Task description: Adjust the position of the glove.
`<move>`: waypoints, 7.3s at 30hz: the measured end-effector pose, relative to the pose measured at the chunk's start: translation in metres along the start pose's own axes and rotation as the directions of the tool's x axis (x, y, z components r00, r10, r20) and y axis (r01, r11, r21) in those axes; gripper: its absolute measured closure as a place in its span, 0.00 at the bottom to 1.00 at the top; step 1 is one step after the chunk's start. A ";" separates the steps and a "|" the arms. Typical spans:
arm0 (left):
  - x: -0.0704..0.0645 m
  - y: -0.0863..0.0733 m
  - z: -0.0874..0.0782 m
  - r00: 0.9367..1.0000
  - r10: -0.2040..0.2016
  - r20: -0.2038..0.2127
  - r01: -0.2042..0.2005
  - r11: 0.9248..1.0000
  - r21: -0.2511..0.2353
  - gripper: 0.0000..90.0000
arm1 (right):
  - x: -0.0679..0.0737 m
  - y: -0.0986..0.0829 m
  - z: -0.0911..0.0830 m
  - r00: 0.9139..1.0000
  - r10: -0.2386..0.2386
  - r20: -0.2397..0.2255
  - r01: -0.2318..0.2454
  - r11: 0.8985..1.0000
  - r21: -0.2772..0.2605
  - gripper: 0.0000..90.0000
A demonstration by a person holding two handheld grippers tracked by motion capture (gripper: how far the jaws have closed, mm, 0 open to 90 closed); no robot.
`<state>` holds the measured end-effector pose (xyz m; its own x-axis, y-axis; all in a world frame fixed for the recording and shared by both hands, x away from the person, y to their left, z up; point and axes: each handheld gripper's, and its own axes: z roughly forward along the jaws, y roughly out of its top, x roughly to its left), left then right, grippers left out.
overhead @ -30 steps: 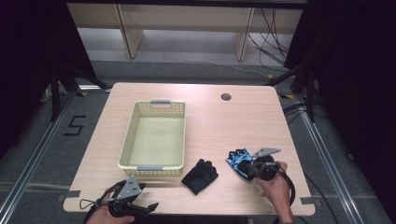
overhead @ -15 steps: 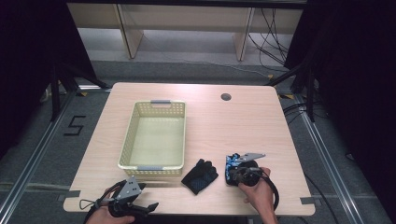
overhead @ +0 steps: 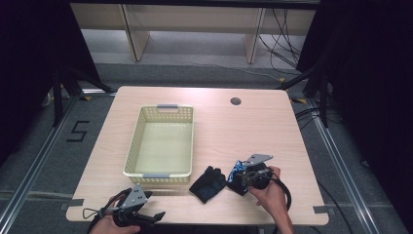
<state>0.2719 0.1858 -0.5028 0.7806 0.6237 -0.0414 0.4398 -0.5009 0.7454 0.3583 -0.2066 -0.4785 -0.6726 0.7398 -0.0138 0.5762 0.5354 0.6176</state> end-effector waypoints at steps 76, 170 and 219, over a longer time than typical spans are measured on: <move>-0.001 0.000 0.000 1.000 0.004 0.006 -0.004 1.000 -0.003 0.21 | 0.097 0.038 -0.008 0.993 -0.109 0.036 0.112 0.986 -0.120 0.81; -0.037 0.039 0.049 0.928 -0.258 0.267 0.252 0.966 0.057 0.37 | 0.027 -0.013 0.024 0.959 0.185 -0.217 -0.194 0.981 -0.019 0.91; -0.028 0.070 0.091 0.814 -0.442 0.377 0.443 0.892 0.090 0.62 | 0.023 -0.025 0.021 0.940 0.205 -0.271 -0.223 0.974 -0.036 0.89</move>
<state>0.3213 0.0793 -0.5098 0.6081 0.5030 -0.6142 0.7781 -0.2244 0.5866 0.3385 -0.1945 -0.5109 -0.6401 0.6952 0.3272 0.6946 0.3415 0.6332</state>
